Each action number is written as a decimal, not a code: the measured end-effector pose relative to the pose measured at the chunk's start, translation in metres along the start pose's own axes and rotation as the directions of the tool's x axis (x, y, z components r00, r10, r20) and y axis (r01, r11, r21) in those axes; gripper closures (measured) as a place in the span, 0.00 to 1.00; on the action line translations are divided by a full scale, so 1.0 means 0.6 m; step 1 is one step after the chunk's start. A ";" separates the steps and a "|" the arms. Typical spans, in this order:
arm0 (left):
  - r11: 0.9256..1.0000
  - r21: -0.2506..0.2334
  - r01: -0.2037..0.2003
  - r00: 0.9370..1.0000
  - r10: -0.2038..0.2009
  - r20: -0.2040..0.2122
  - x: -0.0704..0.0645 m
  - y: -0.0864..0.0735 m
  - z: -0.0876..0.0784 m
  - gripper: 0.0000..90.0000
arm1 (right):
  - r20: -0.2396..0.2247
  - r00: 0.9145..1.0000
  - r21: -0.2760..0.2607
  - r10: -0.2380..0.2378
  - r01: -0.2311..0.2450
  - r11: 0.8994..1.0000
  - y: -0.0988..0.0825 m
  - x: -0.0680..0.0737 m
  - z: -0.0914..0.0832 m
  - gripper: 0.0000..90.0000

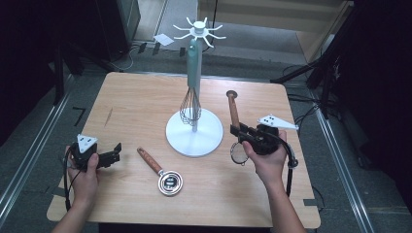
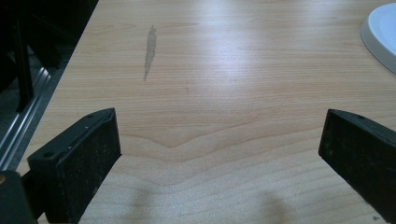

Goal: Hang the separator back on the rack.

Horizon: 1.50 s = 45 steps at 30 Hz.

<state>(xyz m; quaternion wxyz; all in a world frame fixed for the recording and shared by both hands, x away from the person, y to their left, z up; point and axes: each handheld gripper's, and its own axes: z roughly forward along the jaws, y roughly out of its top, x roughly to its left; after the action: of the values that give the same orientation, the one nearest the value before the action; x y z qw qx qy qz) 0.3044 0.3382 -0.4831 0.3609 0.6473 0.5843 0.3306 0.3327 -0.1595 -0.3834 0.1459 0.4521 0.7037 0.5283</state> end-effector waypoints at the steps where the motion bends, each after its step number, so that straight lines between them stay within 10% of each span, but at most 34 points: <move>1: 1.000 0.003 -0.002 1.000 0.002 -0.001 0.000 0.000 0.000 0.00 | -0.001 1.000 -0.001 0.000 0.000 1.000 0.000 0.001 -0.001 0.77; 18: 1.000 -0.005 0.002 1.000 -0.002 0.000 -0.001 -0.002 -0.003 0.00 | -0.030 0.999 -0.104 -0.020 0.017 0.994 0.013 0.023 -0.015 0.77; 45: 1.000 0.004 -0.008 1.000 0.008 -0.009 -0.002 -0.001 -0.002 0.00 | -0.038 0.993 -0.264 -0.114 0.100 0.959 0.051 0.079 -0.025 0.77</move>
<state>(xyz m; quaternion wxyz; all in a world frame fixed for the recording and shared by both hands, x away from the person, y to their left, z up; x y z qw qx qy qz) 0.3030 0.3373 -0.4829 0.3556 0.6489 0.5839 0.3340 0.3114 -0.1301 -0.3376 0.2139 0.3760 0.6547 0.6199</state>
